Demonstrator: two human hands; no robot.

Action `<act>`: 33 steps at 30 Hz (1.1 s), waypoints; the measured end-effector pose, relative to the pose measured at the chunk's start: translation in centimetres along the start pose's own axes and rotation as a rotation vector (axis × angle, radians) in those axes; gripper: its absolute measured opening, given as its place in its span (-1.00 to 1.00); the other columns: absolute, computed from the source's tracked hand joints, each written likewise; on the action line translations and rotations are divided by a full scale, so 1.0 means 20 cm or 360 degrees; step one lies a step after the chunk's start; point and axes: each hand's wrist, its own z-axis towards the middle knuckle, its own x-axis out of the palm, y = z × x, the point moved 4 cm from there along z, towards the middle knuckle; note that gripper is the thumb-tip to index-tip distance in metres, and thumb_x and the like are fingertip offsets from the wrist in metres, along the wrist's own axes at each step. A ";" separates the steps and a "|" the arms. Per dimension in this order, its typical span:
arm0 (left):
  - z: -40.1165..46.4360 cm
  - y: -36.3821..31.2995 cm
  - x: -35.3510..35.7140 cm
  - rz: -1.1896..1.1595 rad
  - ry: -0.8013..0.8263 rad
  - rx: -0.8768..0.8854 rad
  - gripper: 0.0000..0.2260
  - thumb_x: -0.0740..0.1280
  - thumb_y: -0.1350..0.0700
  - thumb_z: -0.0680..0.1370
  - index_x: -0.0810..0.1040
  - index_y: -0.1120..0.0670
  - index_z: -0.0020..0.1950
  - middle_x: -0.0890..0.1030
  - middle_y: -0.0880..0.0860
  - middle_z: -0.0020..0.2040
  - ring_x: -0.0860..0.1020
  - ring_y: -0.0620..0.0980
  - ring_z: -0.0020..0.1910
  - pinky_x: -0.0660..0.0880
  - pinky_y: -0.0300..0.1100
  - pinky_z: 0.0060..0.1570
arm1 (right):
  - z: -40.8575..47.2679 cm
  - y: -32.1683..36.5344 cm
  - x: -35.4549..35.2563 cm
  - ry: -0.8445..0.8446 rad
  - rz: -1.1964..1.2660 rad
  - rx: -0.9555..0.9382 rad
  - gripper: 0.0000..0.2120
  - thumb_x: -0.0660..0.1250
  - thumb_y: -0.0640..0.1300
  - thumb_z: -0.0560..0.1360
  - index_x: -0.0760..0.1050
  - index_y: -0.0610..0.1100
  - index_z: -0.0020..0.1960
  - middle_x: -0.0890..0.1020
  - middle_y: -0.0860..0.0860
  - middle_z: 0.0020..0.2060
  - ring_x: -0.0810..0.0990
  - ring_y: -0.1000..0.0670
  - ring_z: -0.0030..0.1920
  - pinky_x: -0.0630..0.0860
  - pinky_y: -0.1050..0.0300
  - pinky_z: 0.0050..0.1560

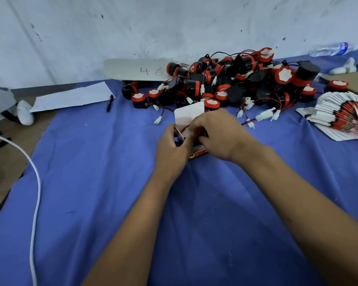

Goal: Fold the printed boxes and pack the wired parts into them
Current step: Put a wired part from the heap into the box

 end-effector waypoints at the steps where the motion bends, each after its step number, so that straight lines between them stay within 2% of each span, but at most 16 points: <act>1: 0.00 0.00 0.00 0.0044 -0.0031 0.0021 -0.77 0.41 -0.02 0.63 0.52 0.14 -0.01 0.62 0.21 -0.10 0.59 0.21 -0.14 0.56 -0.05 -0.24 | -0.01 0.00 -0.01 -0.0028 0.0062 -0.0037 -0.69 0.34 -0.32 0.49 0.68 -0.08 0.16 0.70 0.00 0.04 0.61 -0.08 0.09 0.55 0.01 0.11; 3: 0.00 0.01 0.01 0.0097 -0.0054 0.0032 -0.74 0.44 0.01 0.60 0.43 0.10 -0.13 0.60 0.17 -0.19 0.55 0.17 -0.23 0.43 -0.23 -0.35 | -0.03 -0.03 -0.07 -0.0275 0.0095 -0.0084 -0.72 0.35 -0.28 0.51 0.67 -0.11 0.18 0.68 -0.01 0.11 0.57 -0.09 0.18 0.49 0.00 0.20; 5: 0.00 0.02 0.00 0.0154 -0.0054 0.0014 -0.72 0.47 0.02 0.58 0.40 0.06 -0.16 0.56 0.06 -0.25 0.49 0.02 -0.30 0.35 -0.34 -0.36 | -0.04 -0.09 -0.13 -0.0448 -0.0191 0.0015 -0.70 0.36 -0.13 0.55 0.61 -0.02 0.27 0.64 0.02 0.19 0.47 -0.11 0.29 0.39 -0.07 0.28; 8: 0.00 0.02 -0.01 0.0231 -0.0037 -0.0006 -0.70 0.47 0.00 0.57 0.37 -0.01 -0.19 0.53 -0.04 -0.27 0.48 -0.09 -0.29 0.34 -0.37 -0.36 | -0.05 -0.21 -0.15 -0.0109 -0.0525 0.0385 -0.74 0.28 0.06 0.63 0.57 0.04 0.27 0.66 -0.03 0.10 0.51 -0.16 0.24 0.29 -0.17 0.35; 9: 0.01 0.03 0.00 0.0243 -0.0035 -0.0007 -0.70 0.47 0.00 0.57 0.36 0.00 -0.19 0.55 -0.02 -0.25 0.49 -0.07 -0.27 0.34 -0.36 -0.36 | -0.06 -0.23 -0.16 -0.0037 -0.0456 0.0458 -0.79 0.29 0.05 0.63 0.62 0.02 0.18 0.68 -0.05 0.04 0.57 -0.17 0.15 0.39 -0.16 0.27; 11: 0.01 0.03 0.00 0.0249 -0.0036 0.0008 -0.70 0.46 0.00 0.58 0.36 0.00 -0.19 0.57 0.01 -0.22 0.51 -0.05 -0.24 0.37 -0.35 -0.35 | -0.06 -0.23 -0.18 -0.0082 -0.0319 0.0478 -0.86 0.37 -0.02 0.60 0.69 -0.03 0.02 0.70 -0.08 -0.06 0.63 -0.17 -0.04 0.57 -0.07 -0.02; 13: 0.01 0.02 0.00 0.0239 -0.0031 0.0010 -0.70 0.46 0.02 0.57 0.37 -0.01 -0.20 0.59 0.02 -0.20 0.52 -0.05 -0.23 0.38 -0.36 -0.34 | -0.06 -0.17 -0.18 -0.0204 -0.0350 0.0416 -0.89 0.39 -0.12 0.58 0.70 -0.08 -0.04 0.69 -0.10 -0.11 0.63 -0.17 -0.13 0.60 -0.03 -0.16; 16: 0.01 0.03 0.00 0.0214 -0.0039 0.0002 -0.71 0.47 0.05 0.56 0.39 0.03 -0.21 0.60 0.09 -0.22 0.51 0.00 -0.26 0.38 -0.31 -0.33 | -0.02 -0.06 -0.13 -0.0301 -0.0509 0.0286 -0.89 0.35 -0.25 0.53 0.64 -0.10 -0.06 0.65 -0.09 -0.14 0.61 -0.19 -0.12 0.55 0.00 -0.20; 18: 0.01 0.03 0.00 0.0244 -0.0033 0.0006 -0.75 0.47 0.06 0.55 0.43 0.11 -0.17 0.62 0.13 -0.20 0.56 0.09 -0.22 0.43 -0.13 -0.31 | 0.00 -0.02 -0.07 -0.0187 -0.0552 0.0237 -0.86 0.30 -0.34 0.48 0.55 -0.13 -0.11 0.56 -0.08 -0.20 0.55 -0.19 -0.17 0.40 0.04 -0.32; 20: 0.01 0.03 0.00 0.0255 -0.0031 0.0041 -0.76 0.48 0.08 0.53 0.48 0.17 -0.10 0.61 0.14 -0.18 0.57 0.14 -0.18 0.48 -0.05 -0.24 | 0.02 -0.01 -0.01 -0.0057 -0.0553 0.0226 -0.86 0.29 -0.27 0.53 0.42 -0.11 -0.17 0.48 -0.06 -0.20 0.51 -0.17 -0.17 0.26 0.06 -0.36; 23: 0.01 0.01 0.00 0.0247 -0.0015 0.0113 -0.83 0.47 0.12 0.53 0.53 0.16 -0.07 0.61 0.08 -0.19 0.57 0.10 -0.18 0.53 0.00 -0.21 | 0.04 -0.04 0.05 0.0025 -0.0395 0.0288 -0.62 0.23 0.09 0.64 0.32 -0.08 -0.26 0.37 -0.01 -0.27 0.42 -0.09 -0.25 0.17 0.10 -0.42; 25: 0.01 0.00 -0.01 0.0229 0.0032 0.0141 -0.89 0.47 0.16 0.53 0.56 0.12 -0.02 0.62 0.03 -0.16 0.57 0.02 -0.19 0.52 -0.16 -0.22 | 0.06 -0.04 0.04 0.0007 -0.0365 0.0316 -0.70 0.31 0.05 0.61 0.43 -0.13 -0.18 0.38 -0.02 -0.24 0.41 -0.10 -0.24 0.23 0.12 -0.38; 27: 0.01 0.00 -0.01 0.0168 0.0088 0.0136 -0.85 0.47 0.21 0.53 0.61 0.09 0.07 0.66 0.03 -0.11 0.57 -0.09 -0.22 0.47 -0.35 -0.26 | 0.08 -0.05 0.03 -0.0075 -0.0422 0.0345 -0.90 0.36 -0.13 0.55 0.57 -0.15 0.01 0.44 -0.07 -0.16 0.44 -0.16 -0.18 0.33 0.07 -0.28; 29: 0.00 -0.01 -0.01 0.0139 0.0103 0.0137 -0.80 0.46 0.24 0.52 0.62 0.07 0.12 0.68 -0.01 -0.08 0.56 -0.14 -0.23 0.45 -0.41 -0.27 | 0.09 -0.06 0.02 -0.0125 -0.0427 0.0365 -0.88 0.34 -0.19 0.55 0.60 -0.14 0.06 0.53 -0.11 -0.09 0.52 -0.19 -0.12 0.36 0.05 -0.23; 30: 0.00 -0.01 0.00 0.0146 0.0108 0.0149 -0.80 0.45 0.24 0.52 0.61 0.06 0.11 0.67 -0.04 -0.10 0.56 -0.14 -0.22 0.44 -0.41 -0.26 | 0.10 -0.06 0.02 -0.0113 -0.0407 0.0345 -0.90 0.33 -0.13 0.57 0.60 -0.13 0.01 0.55 -0.10 -0.10 0.53 -0.17 -0.12 0.35 0.06 -0.25; 33: 0.01 0.00 0.00 0.0158 0.0176 0.0164 -0.76 0.48 0.23 0.44 0.57 0.02 0.04 0.60 -0.14 -0.20 0.54 -0.17 -0.25 0.42 -0.40 -0.25 | 0.10 -0.05 0.05 0.0033 -0.0314 0.0271 -0.62 0.31 0.12 0.55 0.38 -0.11 -0.30 0.45 -0.01 -0.31 0.46 -0.08 -0.28 0.22 0.15 -0.40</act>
